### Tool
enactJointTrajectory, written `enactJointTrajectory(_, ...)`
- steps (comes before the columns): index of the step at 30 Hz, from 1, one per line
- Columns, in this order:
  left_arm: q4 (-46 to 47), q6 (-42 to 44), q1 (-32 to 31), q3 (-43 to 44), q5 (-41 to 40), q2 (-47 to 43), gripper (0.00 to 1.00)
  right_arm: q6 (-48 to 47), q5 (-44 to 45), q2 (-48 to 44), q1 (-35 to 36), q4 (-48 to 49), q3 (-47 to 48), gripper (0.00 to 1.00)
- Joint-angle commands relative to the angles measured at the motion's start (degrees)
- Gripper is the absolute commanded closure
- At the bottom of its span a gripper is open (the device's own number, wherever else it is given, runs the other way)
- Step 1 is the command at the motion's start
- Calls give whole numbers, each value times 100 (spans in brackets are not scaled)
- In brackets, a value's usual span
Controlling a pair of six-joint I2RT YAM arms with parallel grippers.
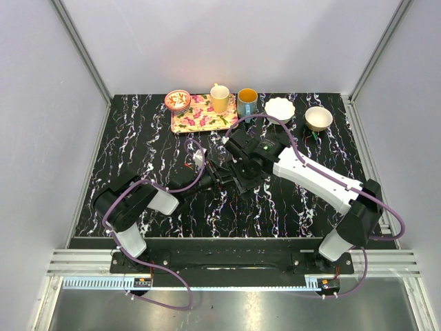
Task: Load the batteries into the remote control
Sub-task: Load the battery cover into the remote control.
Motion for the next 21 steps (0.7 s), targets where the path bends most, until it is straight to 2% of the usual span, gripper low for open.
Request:
enactJointTrajectory(1,2201,-14,-30,39,54,-96,100,-66,69,-135,-29,15,19,79)
enactJointTrajectory(21,2166,-31,-30,75,62,-219,100,-39,-90,-3,-20,173,-165,79)
